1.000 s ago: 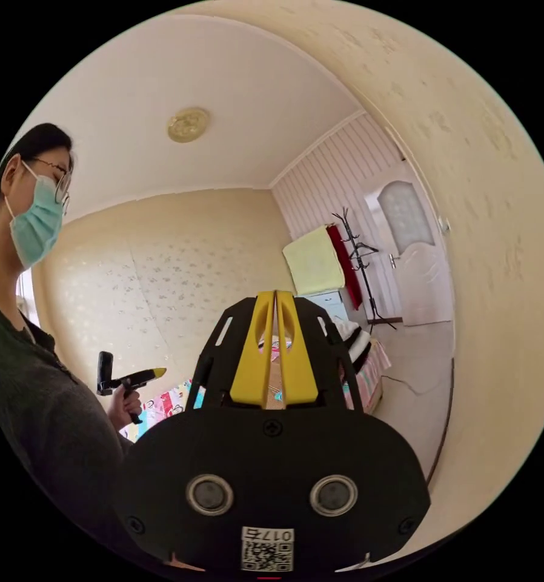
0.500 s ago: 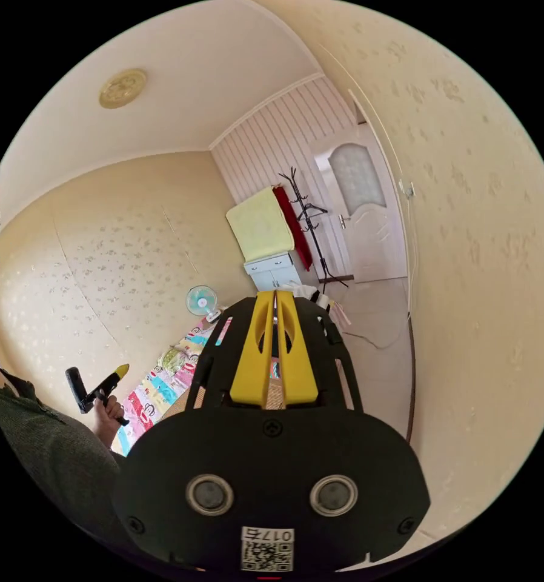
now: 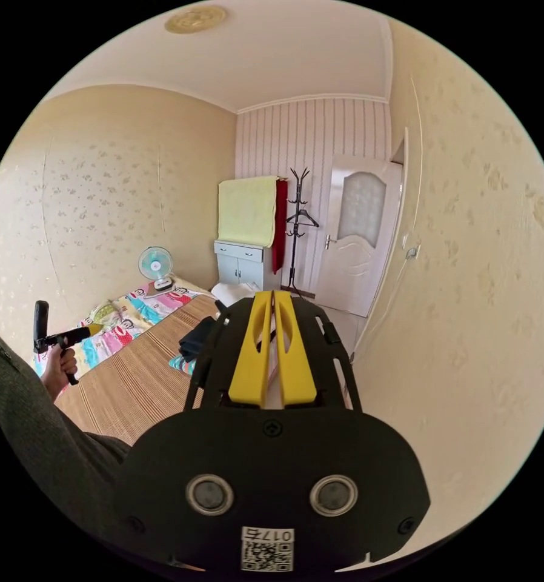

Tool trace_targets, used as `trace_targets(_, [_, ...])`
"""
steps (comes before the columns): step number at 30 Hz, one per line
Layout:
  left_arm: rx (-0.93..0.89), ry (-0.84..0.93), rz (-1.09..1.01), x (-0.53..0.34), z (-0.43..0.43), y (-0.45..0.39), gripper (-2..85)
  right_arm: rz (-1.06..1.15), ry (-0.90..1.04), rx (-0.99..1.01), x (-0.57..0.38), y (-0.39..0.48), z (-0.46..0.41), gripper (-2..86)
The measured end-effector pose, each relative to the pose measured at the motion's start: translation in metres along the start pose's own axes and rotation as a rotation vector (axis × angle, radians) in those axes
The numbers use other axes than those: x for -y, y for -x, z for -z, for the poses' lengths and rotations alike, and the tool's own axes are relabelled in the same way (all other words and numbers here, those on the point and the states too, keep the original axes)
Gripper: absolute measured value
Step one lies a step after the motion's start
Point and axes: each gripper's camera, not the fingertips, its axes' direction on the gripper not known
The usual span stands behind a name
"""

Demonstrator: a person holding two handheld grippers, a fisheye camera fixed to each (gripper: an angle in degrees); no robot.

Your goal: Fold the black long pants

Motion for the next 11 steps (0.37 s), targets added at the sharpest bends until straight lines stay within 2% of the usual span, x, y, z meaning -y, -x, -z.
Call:
trace_targets(3, [-0.004,0.016,0.006,0.045,-0.056,0.008,7.7,-0.019,0.002,-0.061,0.017,-0.034,-0.054,0.2])
trace_targets(6, [0.016,0.017,0.026,0.096,-0.121,0.012,7.7,0.007,0.044,-0.219,0.04,-0.069,-0.119,0.2])
trace_targets(8, [0.003,0.02,0.048,0.134,-0.163,0.013,7.7,0.09,0.069,-0.369,0.064,-0.089,-0.17,0.3])
trace_targets(11, [-0.045,0.013,0.011,0.204,-0.233,0.002,7.7,0.189,0.003,-0.435,0.096,-0.114,-0.216,0.3])
